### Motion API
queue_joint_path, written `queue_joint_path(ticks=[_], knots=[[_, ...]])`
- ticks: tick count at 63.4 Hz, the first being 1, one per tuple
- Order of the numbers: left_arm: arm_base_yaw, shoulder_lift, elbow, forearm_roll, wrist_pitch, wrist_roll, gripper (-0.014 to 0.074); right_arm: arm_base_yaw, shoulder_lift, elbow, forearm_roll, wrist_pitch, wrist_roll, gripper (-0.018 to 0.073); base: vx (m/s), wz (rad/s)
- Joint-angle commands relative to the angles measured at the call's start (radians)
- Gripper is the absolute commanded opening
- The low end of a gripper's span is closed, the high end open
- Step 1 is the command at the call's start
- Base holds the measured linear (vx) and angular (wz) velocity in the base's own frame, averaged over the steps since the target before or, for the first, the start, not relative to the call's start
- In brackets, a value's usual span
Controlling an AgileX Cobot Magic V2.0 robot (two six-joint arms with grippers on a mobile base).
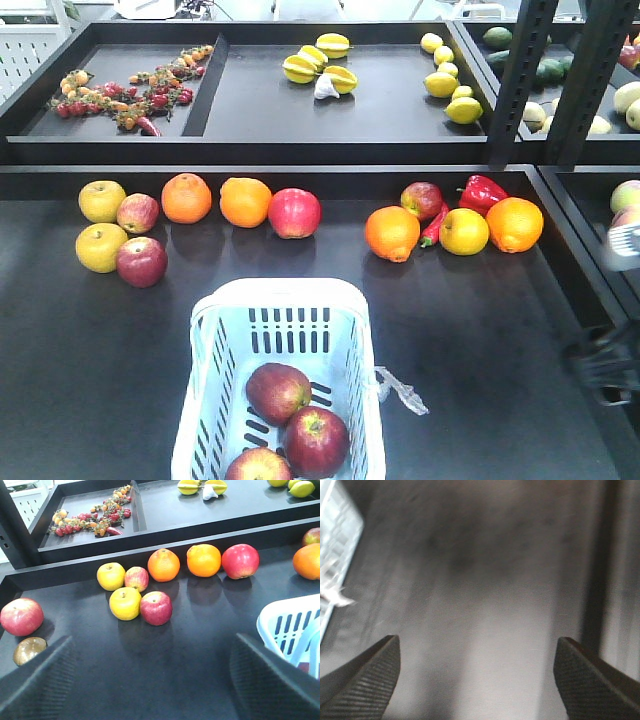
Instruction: Pick three apples into basket with both arms
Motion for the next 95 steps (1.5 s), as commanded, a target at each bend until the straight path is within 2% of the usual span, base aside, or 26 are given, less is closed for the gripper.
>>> queue_joint_path(ticks=[1,33,42,83,89,95], knots=[[0.003,0.005,-0.024,-0.001,-0.066,-0.004,0.0593,-0.036,-0.078,-0.025,-0.009,-0.027,-0.007,0.0592,0.00,0.00],[0.003,0.005,-0.024,-0.001,-0.066,-0.004,0.0593,-0.036,-0.297,-0.025,-0.018,-0.026,-0.004,0.0592,0.00,0.00],[0.003,0.005,-0.024,-0.003,-0.069,-0.004,0.0593,-0.036,-0.306,-0.025,-0.048,-0.027,-0.004,0.0592,0.00,0.00],[0.003,0.005,-0.024,-0.002,-0.069,-0.004,0.0593,-0.036,-0.306,-0.025,-0.052,-0.017,-0.004,0.0592,0.00,0.00],[0.003,0.005,-0.024,-0.002,-0.069,-0.004,0.0587,-0.036,-0.306,-0.025,-0.052,-0.017,-0.004,0.0573,0.00,0.00],[0.003,0.005,-0.024,-0.002,-0.069,-0.004,0.0531,-0.036,-0.306,-0.025,-0.052,-0.017,-0.004,0.0512,0.00,0.00]])
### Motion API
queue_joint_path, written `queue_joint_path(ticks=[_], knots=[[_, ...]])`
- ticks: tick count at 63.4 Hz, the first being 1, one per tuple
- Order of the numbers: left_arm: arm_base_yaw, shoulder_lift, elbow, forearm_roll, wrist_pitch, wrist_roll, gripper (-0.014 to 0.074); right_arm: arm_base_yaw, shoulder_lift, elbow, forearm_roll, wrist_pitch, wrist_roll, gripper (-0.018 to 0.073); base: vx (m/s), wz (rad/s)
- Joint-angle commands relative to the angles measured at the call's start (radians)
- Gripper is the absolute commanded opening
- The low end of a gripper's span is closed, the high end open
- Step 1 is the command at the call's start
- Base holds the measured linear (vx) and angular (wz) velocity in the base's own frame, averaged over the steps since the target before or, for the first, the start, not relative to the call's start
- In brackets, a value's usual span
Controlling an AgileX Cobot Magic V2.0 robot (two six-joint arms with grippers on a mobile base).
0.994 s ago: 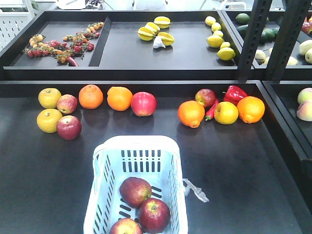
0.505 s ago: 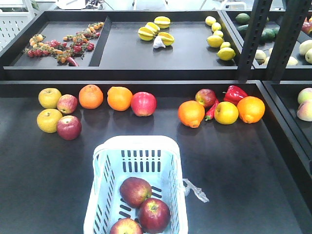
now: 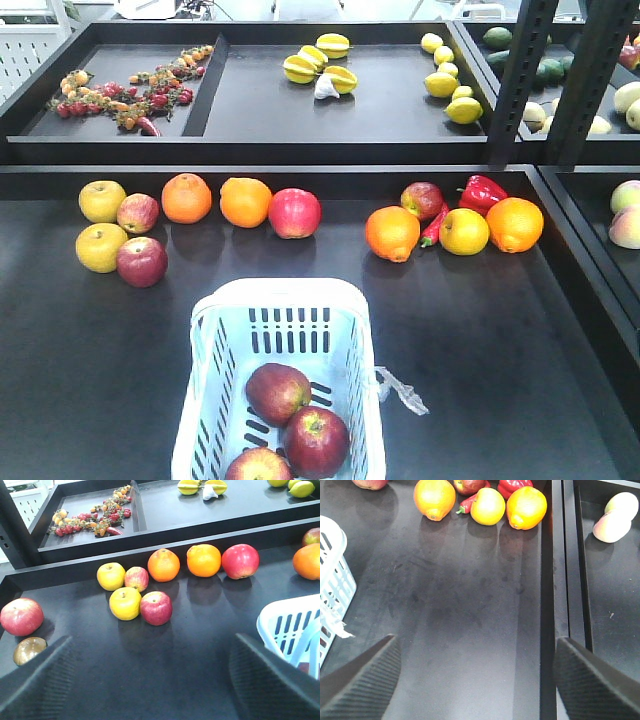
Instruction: Pick three apples into basket with both arms
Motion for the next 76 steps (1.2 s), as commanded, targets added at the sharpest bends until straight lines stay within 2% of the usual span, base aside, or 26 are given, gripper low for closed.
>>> queue_joint_path(ticks=[1,9,21,23,76], knots=[[0.003,0.005,-0.024,-0.002,-0.069,-0.004,0.0519,-0.006,-0.001,-0.026,-0.014,-0.053,-0.005,0.0500,0.00,0.00],[0.003,0.005,-0.024,-0.002,-0.069,-0.005,0.0352,-0.006,-0.001,-0.026,-0.014,-0.053,-0.005,0.0343,0.00,0.00],[0.003,0.005,-0.024,-0.002,-0.065,-0.004,-0.0012,-0.006,-0.001,-0.026,-0.014,-0.053,-0.005,0.0021,0.00,0.00],[0.003,0.005,-0.024,-0.003,-0.065,-0.005,-0.0009,-0.006,-0.001,-0.026,-0.014,-0.054,-0.005,-0.0015,0.00,0.00],[0.003,0.005,-0.024,-0.003,-0.065,-0.005,-0.0008,-0.006,-0.001,-0.026,-0.013,-0.038,-0.005,-0.0009,0.00,0.00]])
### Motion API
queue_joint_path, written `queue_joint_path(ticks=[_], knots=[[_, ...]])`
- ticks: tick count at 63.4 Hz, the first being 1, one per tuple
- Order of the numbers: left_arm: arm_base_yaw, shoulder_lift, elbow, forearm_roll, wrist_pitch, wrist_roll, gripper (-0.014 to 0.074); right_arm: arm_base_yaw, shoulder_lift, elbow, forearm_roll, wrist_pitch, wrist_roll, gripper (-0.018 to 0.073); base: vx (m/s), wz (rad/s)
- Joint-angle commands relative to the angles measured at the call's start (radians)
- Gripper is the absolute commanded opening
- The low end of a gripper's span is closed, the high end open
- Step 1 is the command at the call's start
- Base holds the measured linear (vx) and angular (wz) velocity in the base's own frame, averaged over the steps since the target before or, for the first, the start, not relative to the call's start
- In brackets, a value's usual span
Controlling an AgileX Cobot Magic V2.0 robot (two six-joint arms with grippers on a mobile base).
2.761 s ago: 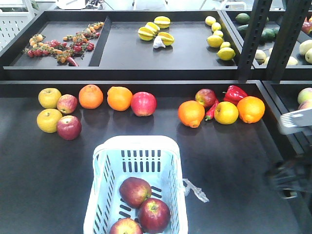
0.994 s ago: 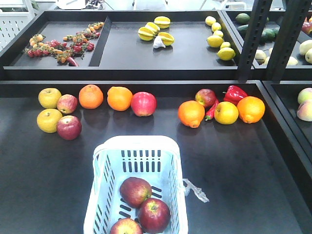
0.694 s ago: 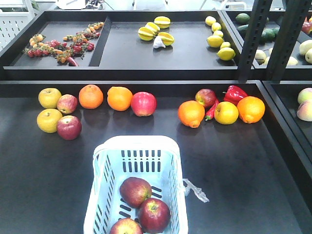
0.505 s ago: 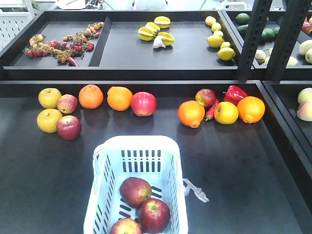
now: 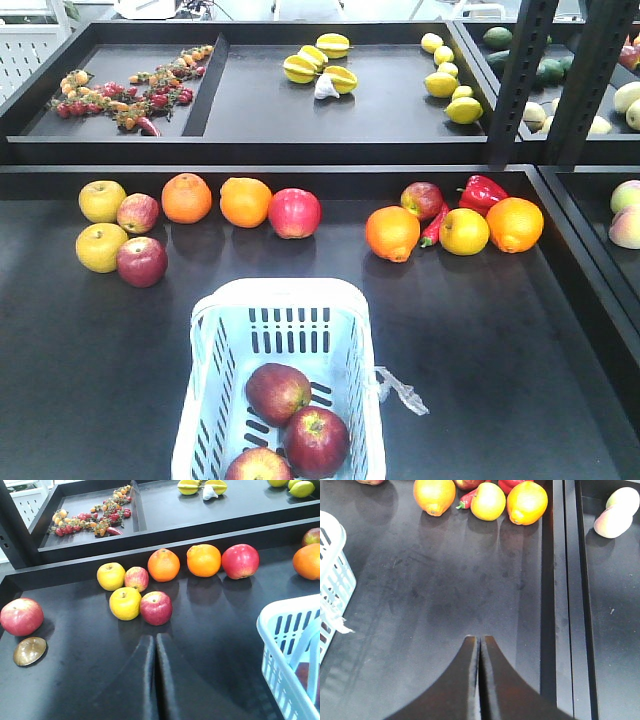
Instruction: Pick three apples into basket with both arms
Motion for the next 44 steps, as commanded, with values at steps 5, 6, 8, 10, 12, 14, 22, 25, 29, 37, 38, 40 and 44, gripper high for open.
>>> queue_joint_path(ticks=[5,6,8,10,12,14,22,25,29,37,38,40,44], knots=[[0.003,0.005,-0.024,0.000,-0.065,-0.004,-0.0008,-0.004,-0.001,-0.026,-0.013,-0.053,-0.005,-0.0009,0.00,0.00],[0.003,0.004,-0.024,0.000,-0.065,-0.004,-0.0008,-0.004,-0.001,-0.026,-0.013,-0.053,-0.005,-0.0009,0.00,0.00],[0.003,0.004,-0.024,0.000,-0.070,-0.004,-0.0008,-0.004,-0.001,-0.026,-0.013,-0.053,-0.005,-0.0009,0.00,0.00],[0.003,0.004,-0.024,-0.001,-0.075,-0.004,-0.0008,-0.004,-0.001,-0.026,-0.013,-0.053,-0.005,-0.0009,0.00,0.00],[0.003,0.004,-0.024,-0.002,-0.081,-0.004,-0.0008,-0.004,-0.001,-0.026,-0.013,-0.053,-0.005,-0.0009,0.00,0.00],[0.003,0.004,-0.024,-0.002,-0.091,-0.004,-0.0008,-0.004,-0.001,-0.026,-0.013,-0.053,-0.005,-0.0009,0.00,0.00],[0.003,-0.017,-0.010,-0.034,-0.119,-0.046,-0.0008,-0.004,-0.001,-0.026,-0.013,-0.053,-0.005,-0.0009,0.00,0.00],[0.003,-0.040,0.017,-0.036,-0.148,-0.067,-0.0008,-0.004,-0.001,-0.026,-0.013,-0.053,-0.005,-0.0009,0.00,0.00],[0.003,-0.078,0.063,-0.036,-0.209,-0.073,-0.0008,-0.004,-0.001,-0.026,-0.013,-0.053,-0.005,-0.0009,0.00,0.00],[0.006,-0.183,0.179,-0.036,-0.343,-0.073,-0.0006,-0.004,-0.001,-0.026,-0.013,-0.053,-0.005,-0.0009,0.00,0.00],[0.006,-0.202,0.200,-0.036,-0.362,-0.073,-0.0006,-0.004,-0.001,-0.026,-0.013,-0.053,-0.005,-0.0009,0.00,0.00],[0.006,-0.227,0.228,-0.035,-0.388,-0.073,-0.0006,-0.004,-0.001,-0.026,-0.013,-0.053,-0.005,-0.0009,0.00,0.00],[0.006,-0.283,0.298,-0.035,-0.435,-0.073,-0.0006,-0.004,-0.001,-0.026,-0.013,-0.053,-0.005,-0.0009,0.00,0.00]])
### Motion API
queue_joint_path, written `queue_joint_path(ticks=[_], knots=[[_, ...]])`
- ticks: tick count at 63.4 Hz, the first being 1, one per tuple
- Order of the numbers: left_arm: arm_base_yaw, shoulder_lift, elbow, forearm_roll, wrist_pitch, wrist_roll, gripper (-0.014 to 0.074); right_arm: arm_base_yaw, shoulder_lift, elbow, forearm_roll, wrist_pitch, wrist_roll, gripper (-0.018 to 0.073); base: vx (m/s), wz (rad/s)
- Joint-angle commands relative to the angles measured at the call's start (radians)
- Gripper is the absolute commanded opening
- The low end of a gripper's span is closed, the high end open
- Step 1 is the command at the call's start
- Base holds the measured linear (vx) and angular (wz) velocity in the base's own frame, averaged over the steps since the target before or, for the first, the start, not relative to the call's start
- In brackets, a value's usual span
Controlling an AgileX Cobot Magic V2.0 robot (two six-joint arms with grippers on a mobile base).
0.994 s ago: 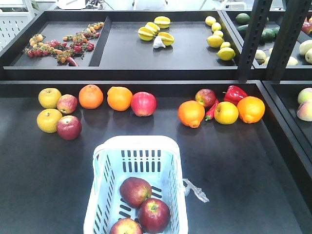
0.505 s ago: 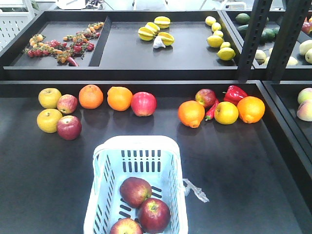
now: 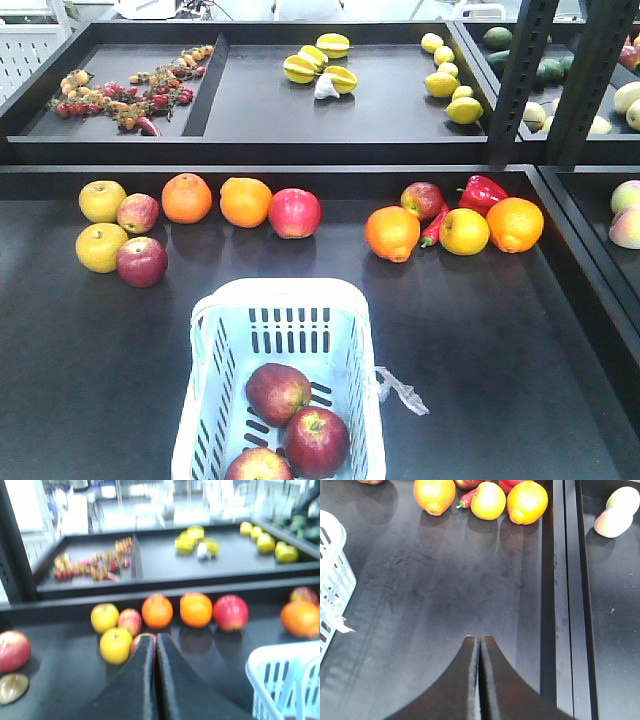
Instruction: Pick three apples into basket with both arms
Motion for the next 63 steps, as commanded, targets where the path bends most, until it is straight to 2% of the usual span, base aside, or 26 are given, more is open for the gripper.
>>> queue_joint_path(ticks=[1,11,16,28,63], knots=[[0.002,-0.076,0.066,-0.010,-0.165,-0.009,-0.0006,-0.004,-0.001,-0.026,-0.013,-0.056,-0.005,-0.0009,0.00,0.00],[0.002,-0.213,0.207,0.002,-0.206,-0.010,-0.0006,-0.004,-0.001,-0.026,-0.013,-0.056,-0.005,-0.0009,0.00,0.00],[0.006,-0.275,0.266,0.028,-0.213,-0.048,-0.0006,-0.004,-0.001,-0.026,-0.013,-0.056,-0.005,-0.0009,0.00,0.00],[0.052,-0.351,0.374,0.031,-0.228,-0.105,-0.0006,-0.004,-0.001,-0.026,-0.013,-0.054,-0.005,-0.0009,0.00,0.00],[0.057,-0.350,0.377,0.042,-0.223,-0.104,-0.0006,-0.004,-0.001,-0.026,-0.013,-0.056,-0.005,-0.0009,0.00,0.00]])
